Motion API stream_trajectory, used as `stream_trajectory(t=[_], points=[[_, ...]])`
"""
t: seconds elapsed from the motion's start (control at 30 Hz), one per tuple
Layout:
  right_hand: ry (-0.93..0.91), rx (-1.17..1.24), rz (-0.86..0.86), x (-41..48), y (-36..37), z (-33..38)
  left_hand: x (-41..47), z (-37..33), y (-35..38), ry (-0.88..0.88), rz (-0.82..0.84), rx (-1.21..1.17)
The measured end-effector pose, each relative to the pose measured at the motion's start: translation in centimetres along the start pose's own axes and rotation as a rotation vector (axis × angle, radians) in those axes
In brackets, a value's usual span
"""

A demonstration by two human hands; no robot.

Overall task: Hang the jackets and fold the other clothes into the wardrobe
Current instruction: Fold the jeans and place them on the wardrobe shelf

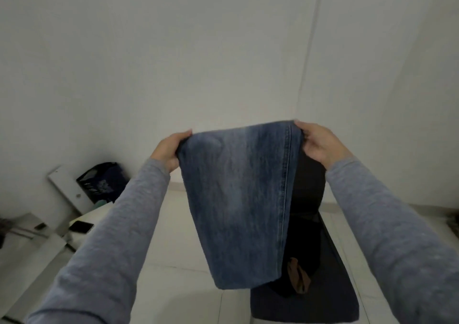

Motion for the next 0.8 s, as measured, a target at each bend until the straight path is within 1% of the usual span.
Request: stream_trajectory(t=[0.03, 0.07, 0.1, 0.17, 0.2, 0.23, 0.27, 0.33, 0.37, 0.43, 0.53, 0.6, 0.7, 0.8], points=[[-0.068, 0.055, 0.009, 0.1, -0.4, 0.6, -0.1, -1.0, 0.7, 0.074, 0.078, -0.071], [-0.127, 0.076, 0.034, 0.1, -0.8, 1.2, -0.3, -1.7, 1.5, 0.134, 0.140, -0.064], [-0.146, 0.053, 0.075, 0.1, -1.1, 1.5, -0.4, -2.1, 2.0, 0.166, 0.173, 0.006], [-0.038, -0.149, 0.141, -0.2, -1.5, 1.2, -0.4, -1.3, 2.6, 0.129, 0.162, 0.243], [0.029, -0.270, 0.141, -0.3, -1.7, 0.5, 0.0, -0.3, 2.6, 0.086, 0.134, 0.334], [0.071, -0.359, 0.103, -0.4, -2.2, -0.3, 0.4, 0.8, 2.5, 0.052, 0.101, 0.401], [0.093, -0.414, 0.028, -0.4, -3.0, -1.3, 0.8, 1.9, 2.4, 0.030, 0.055, 0.449], [0.127, -0.408, -0.117, -0.4, -4.5, -3.2, 1.3, 3.5, 2.5, -0.017, -0.037, 0.430], [0.134, -0.366, -0.163, -0.5, -4.9, -3.9, 1.4, 4.1, 2.8, -0.045, -0.070, 0.367], [0.106, -0.278, -0.188, -0.6, -5.1, -4.4, 1.3, 4.5, 3.5, -0.051, -0.084, 0.214], [-0.011, -0.142, -0.091, -0.8, -4.4, -3.3, 0.4, 3.6, 5.0, 0.040, 0.017, 0.018], [-0.068, -0.086, -0.066, -1.0, -4.7, -2.6, -0.5, 2.7, 6.6, 0.096, 0.169, -0.039], [-0.142, -0.072, -0.146, -0.6, -5.6, -1.1, -1.8, 1.3, 9.3, 0.142, 0.382, -0.008], [-0.235, -0.095, -0.276, 0.2, -6.6, 0.5, -2.1, -0.1, 11.4, 0.183, 0.491, 0.073]])
Point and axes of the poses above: each hand's wrist, its own x-axis towards the middle knuckle, its own y-axis out of the palm, z = x × y, the point moved 3 cm from there along x, towards the middle knuckle, and after that the axes turned 3 degrees about -y, right-handed, at the moved point
